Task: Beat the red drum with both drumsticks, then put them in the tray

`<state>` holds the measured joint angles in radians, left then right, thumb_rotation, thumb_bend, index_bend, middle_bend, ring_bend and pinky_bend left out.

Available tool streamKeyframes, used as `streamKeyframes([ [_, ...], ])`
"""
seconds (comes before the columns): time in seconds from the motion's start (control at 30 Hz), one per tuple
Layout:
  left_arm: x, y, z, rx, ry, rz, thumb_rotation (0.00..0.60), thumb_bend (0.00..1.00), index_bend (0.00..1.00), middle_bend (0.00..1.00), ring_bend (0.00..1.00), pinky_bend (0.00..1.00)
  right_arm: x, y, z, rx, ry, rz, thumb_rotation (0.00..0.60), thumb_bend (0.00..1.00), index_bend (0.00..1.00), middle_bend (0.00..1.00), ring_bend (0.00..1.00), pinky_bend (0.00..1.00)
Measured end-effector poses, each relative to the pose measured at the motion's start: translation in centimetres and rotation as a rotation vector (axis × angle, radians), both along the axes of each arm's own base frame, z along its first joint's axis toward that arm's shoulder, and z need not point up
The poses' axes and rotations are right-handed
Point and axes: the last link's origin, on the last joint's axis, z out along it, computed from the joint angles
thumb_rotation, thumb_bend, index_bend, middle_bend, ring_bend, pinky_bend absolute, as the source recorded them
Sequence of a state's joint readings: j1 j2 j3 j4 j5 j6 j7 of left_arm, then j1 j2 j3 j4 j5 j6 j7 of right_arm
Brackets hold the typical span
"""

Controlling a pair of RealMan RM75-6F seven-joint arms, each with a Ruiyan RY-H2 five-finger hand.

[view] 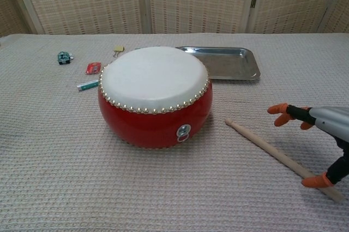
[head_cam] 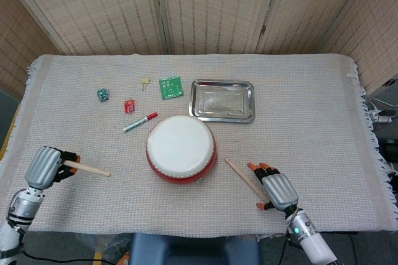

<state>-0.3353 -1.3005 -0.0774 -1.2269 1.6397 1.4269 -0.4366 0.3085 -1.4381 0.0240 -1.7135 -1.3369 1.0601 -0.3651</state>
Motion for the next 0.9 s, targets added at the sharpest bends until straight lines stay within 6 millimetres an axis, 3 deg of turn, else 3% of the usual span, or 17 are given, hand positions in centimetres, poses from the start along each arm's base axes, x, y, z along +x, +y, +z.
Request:
streamKeyframes([
  [0.4,0.5,-0.5,-0.5,-0.026,0.030,0.029,0.600,0.74,1.00,1.00,1.00,1.00,-1.2,-1.4,-1.3,-0.008,0.057,0.005,0.600,0.06,0.09,0.16,0.02,0.21],
  [0.67,0.5,-0.6,-0.6,-0.036,0.029,0.035,0.600,0.74,1.00,1.00,1.00,1.00,-2.6,-2.7,-0.8,-0.075,0.174,0.035,0.600,0.15,0.17,0.16,0.01,0.20],
  [0.9,0.3,-0.7,-0.6,-0.040,0.028,0.043,0.600,0.74,1.00,1.00,1.00,1.00,-1.1,-3.1,-0.8,-0.043,0.128,0.041,0.600,0.15,0.21,0.16,0.01,0.20],
])
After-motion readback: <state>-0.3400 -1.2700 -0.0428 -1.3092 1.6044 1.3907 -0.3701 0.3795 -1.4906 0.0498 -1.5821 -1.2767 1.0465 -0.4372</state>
